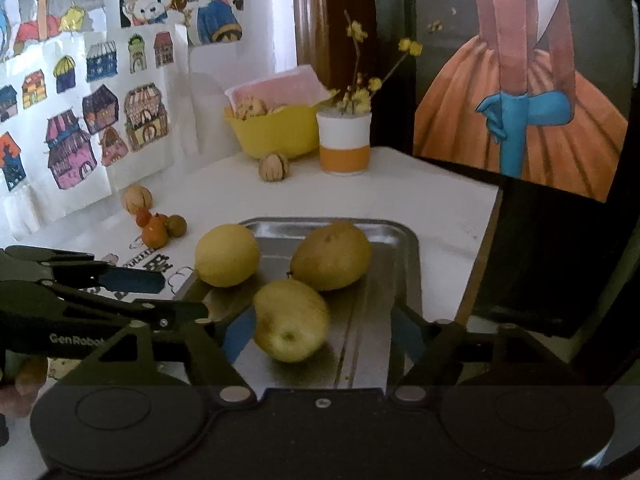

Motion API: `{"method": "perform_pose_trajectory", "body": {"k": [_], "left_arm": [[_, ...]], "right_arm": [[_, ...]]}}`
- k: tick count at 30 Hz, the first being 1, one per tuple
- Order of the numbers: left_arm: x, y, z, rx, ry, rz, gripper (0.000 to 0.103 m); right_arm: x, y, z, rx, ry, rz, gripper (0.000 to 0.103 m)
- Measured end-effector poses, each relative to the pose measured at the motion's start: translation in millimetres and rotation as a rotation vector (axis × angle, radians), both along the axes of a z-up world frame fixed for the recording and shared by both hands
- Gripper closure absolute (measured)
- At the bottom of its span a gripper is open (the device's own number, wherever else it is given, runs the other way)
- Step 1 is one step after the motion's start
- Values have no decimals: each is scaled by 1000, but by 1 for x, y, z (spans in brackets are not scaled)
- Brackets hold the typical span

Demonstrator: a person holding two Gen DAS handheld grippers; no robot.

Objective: Organize fruits
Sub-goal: 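Lower pear and small brown fruit into the tray and open both tools, then move both tools back toward the mandarins beside the tray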

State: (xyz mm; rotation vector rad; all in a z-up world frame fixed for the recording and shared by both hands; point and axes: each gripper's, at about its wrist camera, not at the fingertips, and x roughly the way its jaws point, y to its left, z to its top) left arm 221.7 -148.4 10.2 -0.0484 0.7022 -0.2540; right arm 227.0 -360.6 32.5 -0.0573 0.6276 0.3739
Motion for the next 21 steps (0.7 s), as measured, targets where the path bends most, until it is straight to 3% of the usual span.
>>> {"method": "perform_pose_trajectory", "body": {"k": [6,14,21], "left_arm": [[-28,15,21,9,-66,35,4],[-78,29,41,5,-120,-19,1],[-116,38,37,14,-99,-72,1]], "right_arm": [[-34,-3,19,0,-62,-30,6],[-93,-4,36,-11,-104,-46,1],[-142,10,37,-40,-55,-37,1]]}}
